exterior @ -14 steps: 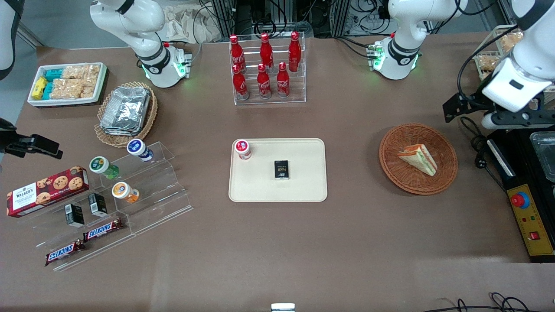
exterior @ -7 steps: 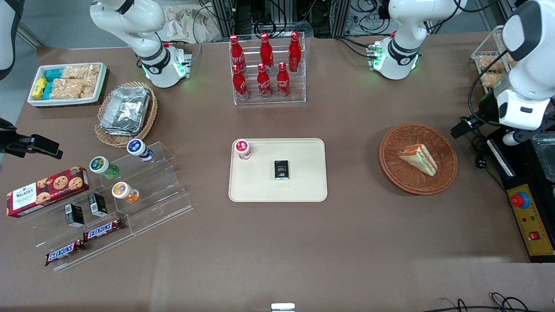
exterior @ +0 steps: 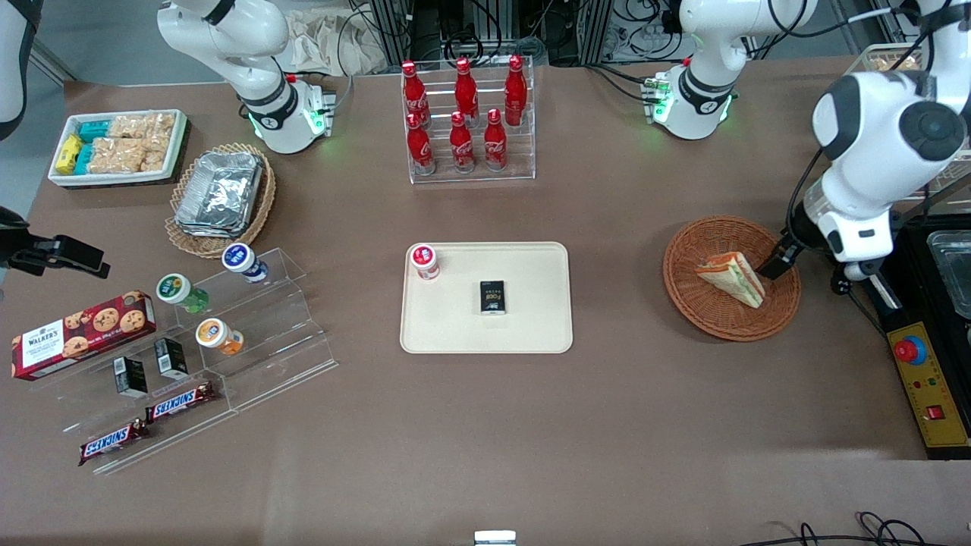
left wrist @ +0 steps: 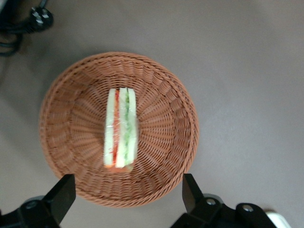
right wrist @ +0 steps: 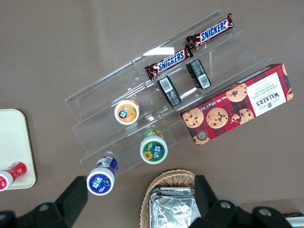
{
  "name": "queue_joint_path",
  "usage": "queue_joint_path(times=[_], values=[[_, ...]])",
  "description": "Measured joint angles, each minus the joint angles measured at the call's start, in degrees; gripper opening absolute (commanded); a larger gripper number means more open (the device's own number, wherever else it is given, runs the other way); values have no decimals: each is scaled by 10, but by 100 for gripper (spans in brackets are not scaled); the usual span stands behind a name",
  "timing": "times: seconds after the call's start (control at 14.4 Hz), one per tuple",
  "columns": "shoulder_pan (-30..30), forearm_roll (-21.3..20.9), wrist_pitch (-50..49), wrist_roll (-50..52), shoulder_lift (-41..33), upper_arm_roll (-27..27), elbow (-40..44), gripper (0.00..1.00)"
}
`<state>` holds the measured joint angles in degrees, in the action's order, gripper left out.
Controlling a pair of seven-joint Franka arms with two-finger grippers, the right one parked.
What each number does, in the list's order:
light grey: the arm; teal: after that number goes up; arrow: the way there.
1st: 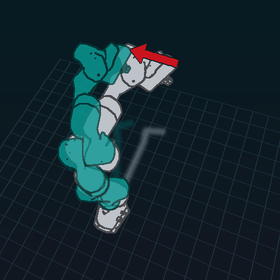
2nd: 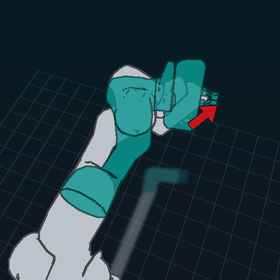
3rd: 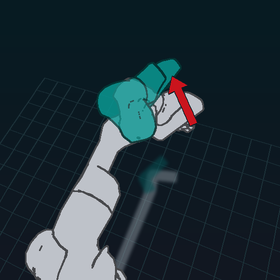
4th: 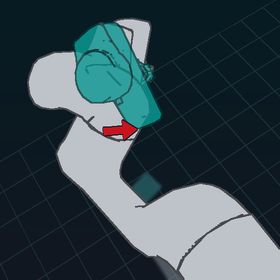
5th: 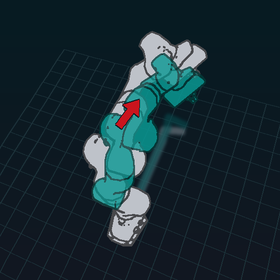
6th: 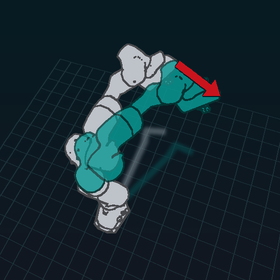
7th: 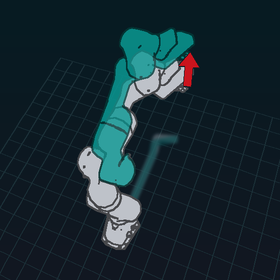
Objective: Place sandwich from basket to tray
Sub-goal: 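Lower the open left gripper around the sandwich and close it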
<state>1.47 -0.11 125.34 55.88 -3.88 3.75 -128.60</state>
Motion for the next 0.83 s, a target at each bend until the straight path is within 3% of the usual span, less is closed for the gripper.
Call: queue_joint_path(times=[0.42,0.83], values=[[-17,0,71,91,89,2,-4,100],[-14,-5,145,97,110,-4,-59,100]])
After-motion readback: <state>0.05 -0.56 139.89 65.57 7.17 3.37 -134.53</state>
